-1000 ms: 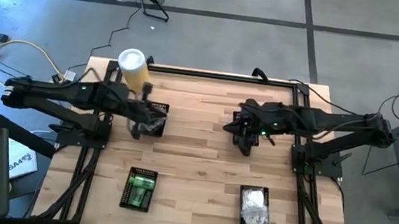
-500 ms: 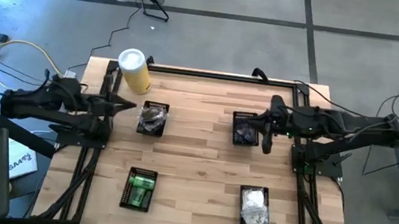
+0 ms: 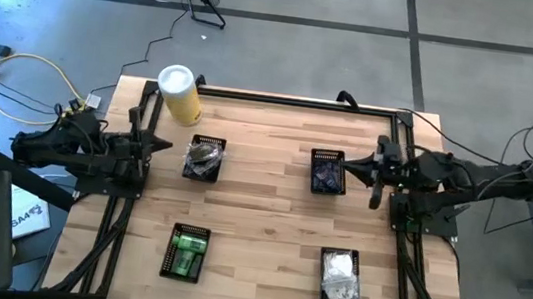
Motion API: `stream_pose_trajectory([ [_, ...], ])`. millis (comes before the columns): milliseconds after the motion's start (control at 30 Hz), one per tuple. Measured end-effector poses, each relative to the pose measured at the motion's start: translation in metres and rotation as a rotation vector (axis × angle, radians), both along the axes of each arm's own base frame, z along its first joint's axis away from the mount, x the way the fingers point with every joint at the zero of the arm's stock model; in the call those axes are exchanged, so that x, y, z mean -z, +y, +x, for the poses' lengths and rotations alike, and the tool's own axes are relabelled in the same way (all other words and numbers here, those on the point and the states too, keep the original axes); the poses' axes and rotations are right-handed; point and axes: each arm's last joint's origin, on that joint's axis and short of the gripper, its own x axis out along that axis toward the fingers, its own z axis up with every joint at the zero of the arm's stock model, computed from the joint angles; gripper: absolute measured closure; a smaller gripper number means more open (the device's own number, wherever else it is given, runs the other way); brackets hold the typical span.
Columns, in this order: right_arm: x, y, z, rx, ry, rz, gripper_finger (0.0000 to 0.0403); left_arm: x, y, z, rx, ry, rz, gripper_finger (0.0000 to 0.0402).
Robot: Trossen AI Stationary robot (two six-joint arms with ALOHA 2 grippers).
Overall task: Pick & Place Travel size toiletries
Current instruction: Return to Home Position
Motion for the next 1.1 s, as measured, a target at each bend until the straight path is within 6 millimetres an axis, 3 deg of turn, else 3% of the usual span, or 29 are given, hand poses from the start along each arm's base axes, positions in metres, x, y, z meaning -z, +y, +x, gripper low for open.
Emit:
stream_pose_trajectory([
  [533, 0.000, -0.005, -0.030, -0.002, -0.035, 0.011, 0.0401, 0.005, 0.001, -0.001, -0.049, 0.023, -0.024, 0.0401],
  [700, -0.001, -0.007, -0.041, -0.004, -0.053, 0.001, 0.0401, 0.024, 0.001, 0.016, -0.040, 0.013, -0.025, 0.0401],
  [1100, -0.004, -0.012, -0.069, -0.011, -0.103, -0.012, 0.0401, 0.067, -0.006, 0.044, 0.176, -0.043, -0.023, 0.0401],
])
